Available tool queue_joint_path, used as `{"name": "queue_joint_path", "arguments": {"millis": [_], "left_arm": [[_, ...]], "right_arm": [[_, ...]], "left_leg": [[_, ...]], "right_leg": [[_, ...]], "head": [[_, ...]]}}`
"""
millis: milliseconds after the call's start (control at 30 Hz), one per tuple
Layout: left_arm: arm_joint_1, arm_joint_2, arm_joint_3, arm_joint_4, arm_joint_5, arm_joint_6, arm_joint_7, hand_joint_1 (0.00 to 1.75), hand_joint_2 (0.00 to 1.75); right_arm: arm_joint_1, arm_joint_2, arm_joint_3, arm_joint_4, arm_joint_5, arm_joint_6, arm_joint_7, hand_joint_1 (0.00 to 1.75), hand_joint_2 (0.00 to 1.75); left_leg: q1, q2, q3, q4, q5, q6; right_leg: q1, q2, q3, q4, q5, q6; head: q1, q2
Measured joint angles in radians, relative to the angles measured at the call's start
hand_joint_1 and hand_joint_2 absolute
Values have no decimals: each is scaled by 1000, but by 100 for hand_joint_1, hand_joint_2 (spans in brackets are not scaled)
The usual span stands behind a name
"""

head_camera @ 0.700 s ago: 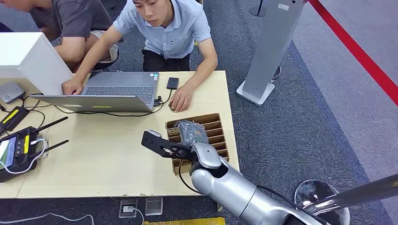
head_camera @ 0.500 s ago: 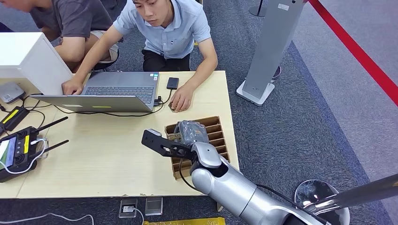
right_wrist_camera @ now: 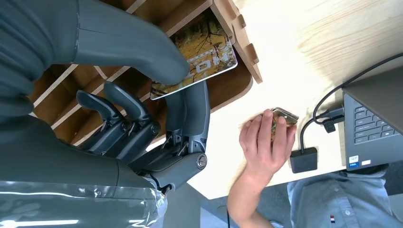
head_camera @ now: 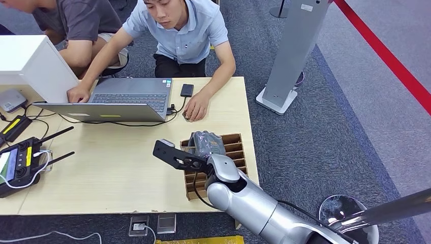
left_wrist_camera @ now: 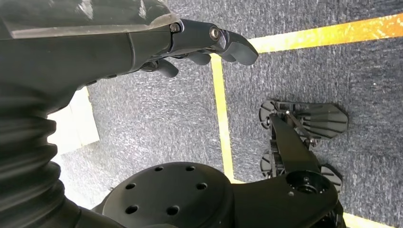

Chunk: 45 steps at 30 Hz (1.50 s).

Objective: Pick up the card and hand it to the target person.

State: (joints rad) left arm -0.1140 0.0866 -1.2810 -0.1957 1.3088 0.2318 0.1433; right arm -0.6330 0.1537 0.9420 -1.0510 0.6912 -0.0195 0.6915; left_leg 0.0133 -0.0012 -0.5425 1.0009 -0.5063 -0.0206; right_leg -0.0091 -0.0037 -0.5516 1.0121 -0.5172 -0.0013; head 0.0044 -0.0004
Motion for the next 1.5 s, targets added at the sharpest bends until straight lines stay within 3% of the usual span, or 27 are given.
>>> {"name": "queue_joint_path", "arguments": {"millis": [567,933,1133,1500], "left_arm": [[1,0,9,0,35,14,-8,0,175],[8,0,25,0,49,11,-14,0,175],[9,0,31,0,49,10,-16,0,175],[8,0,32,0,26,-2,-22,0,175]], "right_arm": [[-1,-10,7,-27,-26,-38,-25,175,175],[40,-109,-43,-337,-22,-159,-7,175,175],[79,-170,-65,-497,-25,-165,2,175,175],[69,-200,-57,-528,-147,-123,-34,175,175]], "left_leg": [[0,0,0,0,0,0],[0,0,0,0,0,0],[0,0,0,0,0,0],[0,0,-1,0,0,0]], "right_leg": [[0,0,0,0,0,0],[0,0,0,0,0,0],[0,0,0,-1,0,0],[0,0,0,0,0,0]], "head": [[0,0],[0,0],[0,0],[0,0]]}}
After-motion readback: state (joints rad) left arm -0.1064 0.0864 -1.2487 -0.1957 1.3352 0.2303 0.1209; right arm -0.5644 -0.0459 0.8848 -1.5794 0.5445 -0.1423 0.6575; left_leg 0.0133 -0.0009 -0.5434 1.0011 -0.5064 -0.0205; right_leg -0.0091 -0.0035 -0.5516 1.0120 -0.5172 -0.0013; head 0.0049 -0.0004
